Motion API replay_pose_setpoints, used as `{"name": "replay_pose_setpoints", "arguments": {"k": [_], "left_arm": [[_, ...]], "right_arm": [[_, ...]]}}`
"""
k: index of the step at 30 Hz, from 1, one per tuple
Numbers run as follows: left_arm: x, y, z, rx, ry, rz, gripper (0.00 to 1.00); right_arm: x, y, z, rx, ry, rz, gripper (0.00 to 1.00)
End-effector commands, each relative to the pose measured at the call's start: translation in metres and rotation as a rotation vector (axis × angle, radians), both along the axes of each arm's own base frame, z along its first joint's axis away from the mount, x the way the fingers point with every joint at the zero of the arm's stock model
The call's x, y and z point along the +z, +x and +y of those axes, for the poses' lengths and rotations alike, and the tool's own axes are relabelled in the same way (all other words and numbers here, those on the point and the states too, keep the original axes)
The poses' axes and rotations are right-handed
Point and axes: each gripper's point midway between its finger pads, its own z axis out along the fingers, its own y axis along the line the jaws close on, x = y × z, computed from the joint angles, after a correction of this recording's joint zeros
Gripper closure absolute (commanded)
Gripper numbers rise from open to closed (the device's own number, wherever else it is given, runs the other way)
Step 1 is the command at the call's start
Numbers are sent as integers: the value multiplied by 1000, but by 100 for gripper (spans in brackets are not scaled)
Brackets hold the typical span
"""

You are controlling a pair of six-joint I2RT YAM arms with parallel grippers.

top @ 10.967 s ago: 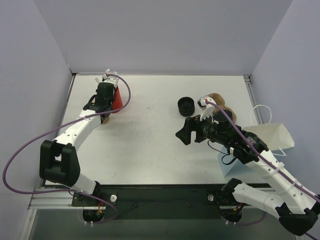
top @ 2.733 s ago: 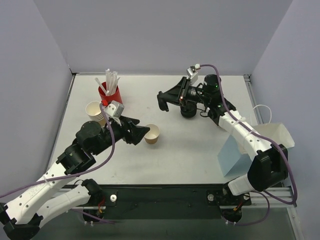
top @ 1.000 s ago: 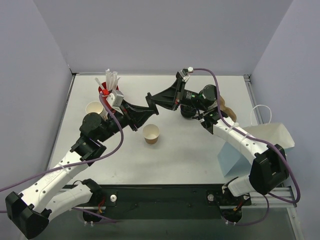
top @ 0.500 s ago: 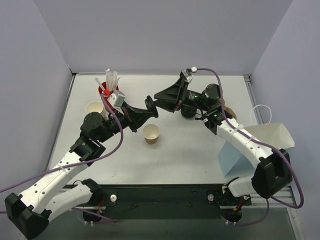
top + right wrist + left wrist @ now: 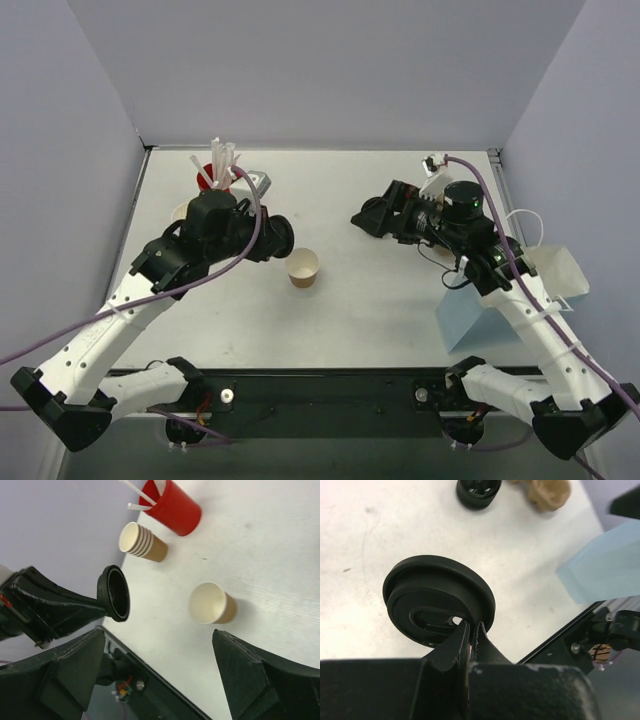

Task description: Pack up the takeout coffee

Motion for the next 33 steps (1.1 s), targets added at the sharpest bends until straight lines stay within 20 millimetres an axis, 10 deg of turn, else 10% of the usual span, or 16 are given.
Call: {"name": "replay_pose_setpoints", "arguments": {"k": [1,12,33], "left_arm": [[-27,0,9,22,200,118,100],[-78,21,-44,-55,449,236,100],[-128,45,-54,-42,653,327,100]], "right_arm": [[-18,-9,-41,-102,-240,-78,7],[-2,-40,-64,-116,-343,-202,7],[8,-51,-79,-157,-347,-251,7]]}}
